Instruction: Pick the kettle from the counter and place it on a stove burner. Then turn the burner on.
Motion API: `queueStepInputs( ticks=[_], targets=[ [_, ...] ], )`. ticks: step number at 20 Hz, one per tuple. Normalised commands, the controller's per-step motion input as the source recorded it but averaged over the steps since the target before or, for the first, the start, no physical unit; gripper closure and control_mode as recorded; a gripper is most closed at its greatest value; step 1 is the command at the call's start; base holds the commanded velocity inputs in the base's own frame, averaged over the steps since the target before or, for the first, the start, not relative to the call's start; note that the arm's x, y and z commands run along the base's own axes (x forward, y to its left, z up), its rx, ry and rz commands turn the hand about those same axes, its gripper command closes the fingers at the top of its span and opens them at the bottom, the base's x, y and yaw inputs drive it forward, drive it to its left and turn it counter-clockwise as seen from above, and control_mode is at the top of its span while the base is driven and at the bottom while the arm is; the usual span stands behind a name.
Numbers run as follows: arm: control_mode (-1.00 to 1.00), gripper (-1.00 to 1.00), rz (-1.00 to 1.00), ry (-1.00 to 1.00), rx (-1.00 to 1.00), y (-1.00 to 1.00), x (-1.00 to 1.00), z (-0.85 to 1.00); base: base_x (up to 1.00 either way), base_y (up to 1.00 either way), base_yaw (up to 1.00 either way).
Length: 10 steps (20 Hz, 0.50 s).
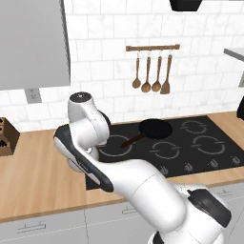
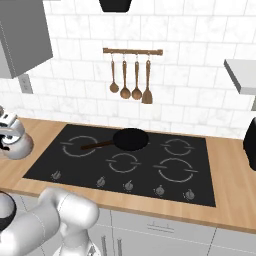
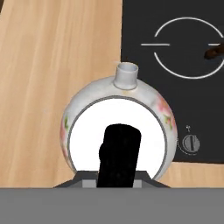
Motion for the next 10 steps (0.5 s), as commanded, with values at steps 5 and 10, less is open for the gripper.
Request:
queueStepInputs(
  ticks=[5,10],
  targets=[
    [-1.00,1.00,-0.03,0.00,0.00,-1.00,0.02,0.20,0.00,0.00,0.00],
    [-1.00,1.00,-0.03,0.00,0.00,-0.88,0.29,0.23,0.00,0.00,0.00]
  ],
)
